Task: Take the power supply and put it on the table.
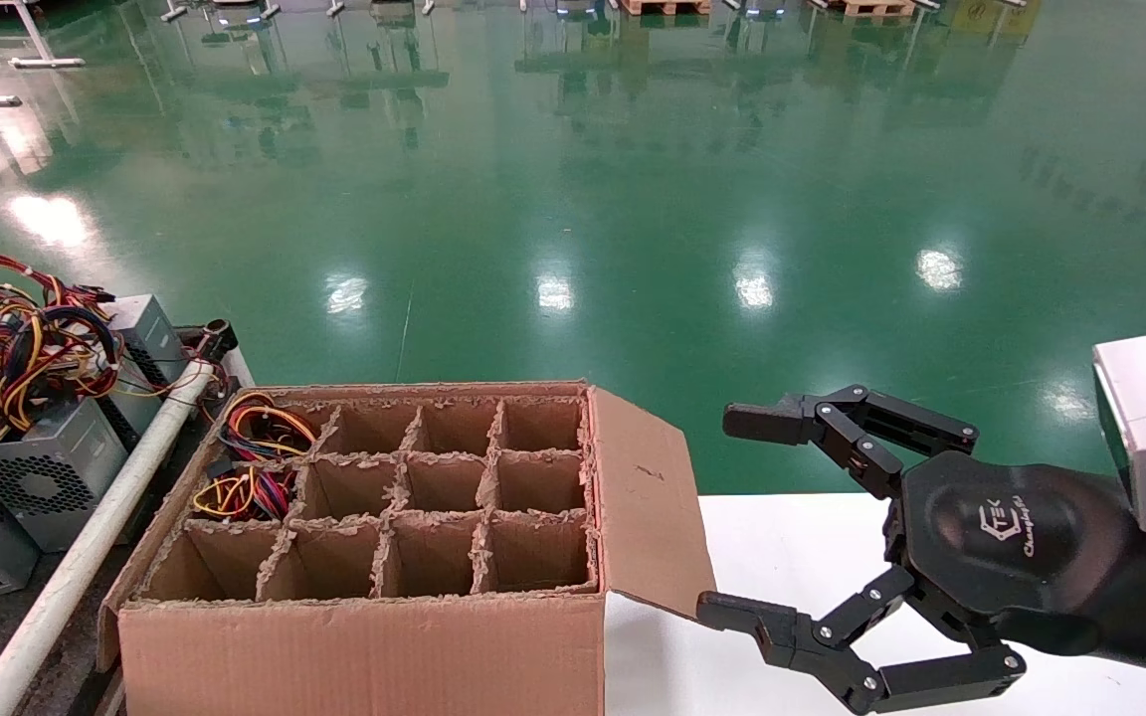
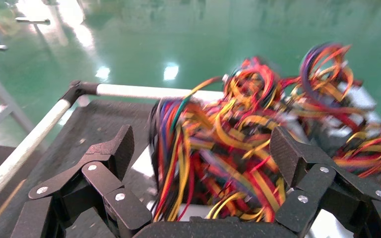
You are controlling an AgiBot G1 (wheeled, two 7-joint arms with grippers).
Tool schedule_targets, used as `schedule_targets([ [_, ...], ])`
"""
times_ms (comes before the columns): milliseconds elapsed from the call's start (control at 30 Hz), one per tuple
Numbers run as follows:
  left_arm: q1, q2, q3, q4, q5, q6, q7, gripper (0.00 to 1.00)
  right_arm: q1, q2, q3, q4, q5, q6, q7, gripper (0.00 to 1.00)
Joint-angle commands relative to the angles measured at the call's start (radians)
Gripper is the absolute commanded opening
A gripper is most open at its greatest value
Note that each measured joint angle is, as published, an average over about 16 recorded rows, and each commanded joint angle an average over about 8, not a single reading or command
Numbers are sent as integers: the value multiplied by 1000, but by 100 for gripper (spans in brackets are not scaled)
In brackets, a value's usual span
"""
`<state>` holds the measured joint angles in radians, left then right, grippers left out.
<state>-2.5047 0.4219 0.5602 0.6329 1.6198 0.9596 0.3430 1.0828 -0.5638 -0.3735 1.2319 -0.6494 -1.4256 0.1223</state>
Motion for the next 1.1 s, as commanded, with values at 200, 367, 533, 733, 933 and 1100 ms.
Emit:
schedule_targets([
  [200, -109, 40, 21, -14, -1, 52, -120, 100, 0, 0, 0, 0, 0, 0, 0, 100],
  [367, -150, 102, -31, -65, -59, 61, -191, 100, 0, 0, 0, 0, 0, 0, 0, 100],
  [533, -133, 172, -103, -133, -149, 19, -244, 100, 0, 0, 0, 0, 0, 0, 0, 100],
  [733, -34, 196, -135, -265, -221, 42, -277, 100, 0, 0, 0, 0, 0, 0, 0, 100],
  [933, 124, 195, -151, -443, -293, 95, -305, 100, 0, 0, 0, 0, 0, 0, 0, 100],
  [1100, 254, 194, -164, -590, -353, 139, -327, 100, 0, 0, 0, 0, 0, 0, 0, 100],
])
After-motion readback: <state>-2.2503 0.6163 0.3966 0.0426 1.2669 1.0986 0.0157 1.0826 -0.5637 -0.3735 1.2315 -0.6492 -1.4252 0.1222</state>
